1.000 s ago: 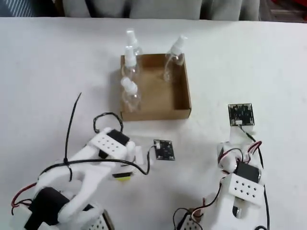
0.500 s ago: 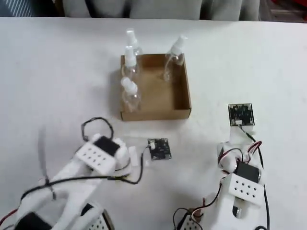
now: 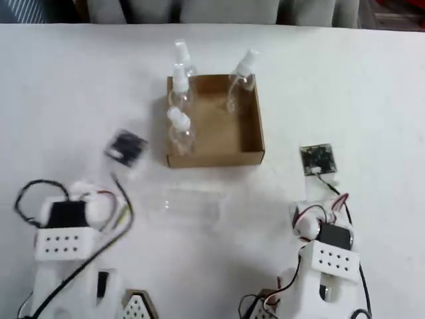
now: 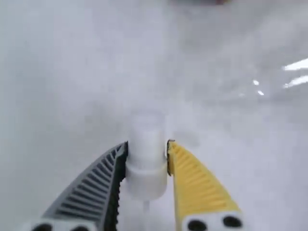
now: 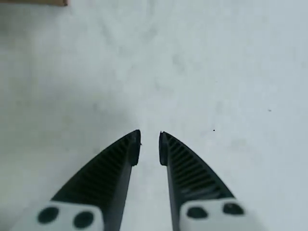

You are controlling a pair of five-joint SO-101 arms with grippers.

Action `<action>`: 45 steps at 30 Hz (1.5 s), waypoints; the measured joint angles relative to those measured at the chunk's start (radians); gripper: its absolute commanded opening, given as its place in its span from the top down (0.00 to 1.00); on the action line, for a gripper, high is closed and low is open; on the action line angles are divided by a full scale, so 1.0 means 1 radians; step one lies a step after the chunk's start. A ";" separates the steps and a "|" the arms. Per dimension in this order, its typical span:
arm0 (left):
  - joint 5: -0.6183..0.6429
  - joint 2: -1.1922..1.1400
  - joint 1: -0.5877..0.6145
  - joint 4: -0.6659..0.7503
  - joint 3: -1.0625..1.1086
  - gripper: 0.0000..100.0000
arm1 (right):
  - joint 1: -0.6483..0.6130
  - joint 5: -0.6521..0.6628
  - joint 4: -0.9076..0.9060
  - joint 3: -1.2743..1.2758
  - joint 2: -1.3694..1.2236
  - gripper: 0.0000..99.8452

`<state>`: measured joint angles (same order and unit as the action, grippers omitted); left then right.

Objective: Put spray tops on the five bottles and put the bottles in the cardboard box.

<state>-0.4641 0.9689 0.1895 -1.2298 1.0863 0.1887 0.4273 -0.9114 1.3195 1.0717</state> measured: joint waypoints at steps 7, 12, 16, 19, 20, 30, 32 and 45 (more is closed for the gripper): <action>0.110 -0.163 0.265 0.178 0.000 0.98 | -0.249 0.005 -0.180 -0.170 0.000 0.96; 0.150 -0.292 0.379 0.275 0.000 0.98 | -0.433 0.005 -0.181 -0.262 0.000 0.95; 0.164 -0.321 0.394 0.284 0.000 0.98 | -0.601 0.005 -0.181 -0.322 0.000 0.89; 0.164 -0.321 0.397 0.285 0.000 0.98 | -0.726 0.005 -0.181 -0.347 0.000 0.88; 0.164 -0.321 0.402 0.285 0.000 0.98 | -0.766 0.005 -0.181 -0.351 0.000 0.88; 0.167 -0.327 0.423 0.322 0.000 0.98 | -1.002 0.074 -0.133 -0.353 0.000 0.88; 0.167 -0.327 0.423 0.322 0.000 0.98 | -1.025 0.072 -0.133 -0.354 0.000 0.88; 0.167 -0.327 0.423 0.322 0.000 0.98 | -1.049 -0.020 -0.075 -0.354 -0.052 0.88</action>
<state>-0.2969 0.6421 0.6130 -0.9076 1.0863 -0.8608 0.4074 -0.9866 0.9651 1.0196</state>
